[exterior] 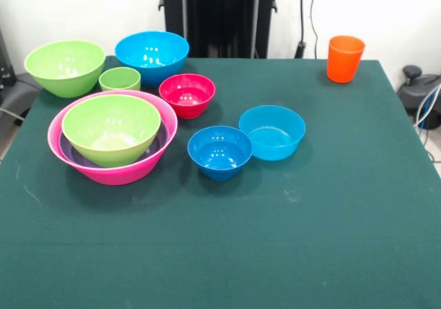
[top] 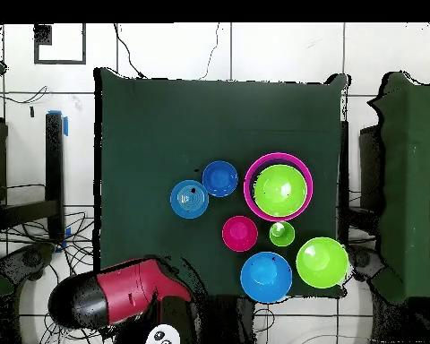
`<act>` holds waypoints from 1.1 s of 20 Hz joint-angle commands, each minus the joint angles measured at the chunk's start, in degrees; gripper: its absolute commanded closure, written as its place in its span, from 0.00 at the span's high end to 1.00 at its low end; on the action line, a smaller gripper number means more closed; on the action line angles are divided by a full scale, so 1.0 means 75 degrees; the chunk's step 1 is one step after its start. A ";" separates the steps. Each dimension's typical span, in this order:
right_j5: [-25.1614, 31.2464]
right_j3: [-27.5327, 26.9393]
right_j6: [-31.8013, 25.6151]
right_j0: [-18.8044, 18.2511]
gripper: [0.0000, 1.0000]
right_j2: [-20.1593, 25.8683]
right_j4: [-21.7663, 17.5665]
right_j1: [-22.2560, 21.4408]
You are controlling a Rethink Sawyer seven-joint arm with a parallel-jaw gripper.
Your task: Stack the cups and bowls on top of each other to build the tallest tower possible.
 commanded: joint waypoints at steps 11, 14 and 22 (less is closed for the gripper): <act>-0.0253 -0.0205 0.0843 0.0294 1.00 -0.0020 0.0153 0.0366; -0.0281 -0.0241 0.0515 -0.0020 1.00 0.0081 0.0154 0.0464; -0.0170 -0.0578 -0.0062 -0.0819 1.00 0.0170 -0.0128 0.0696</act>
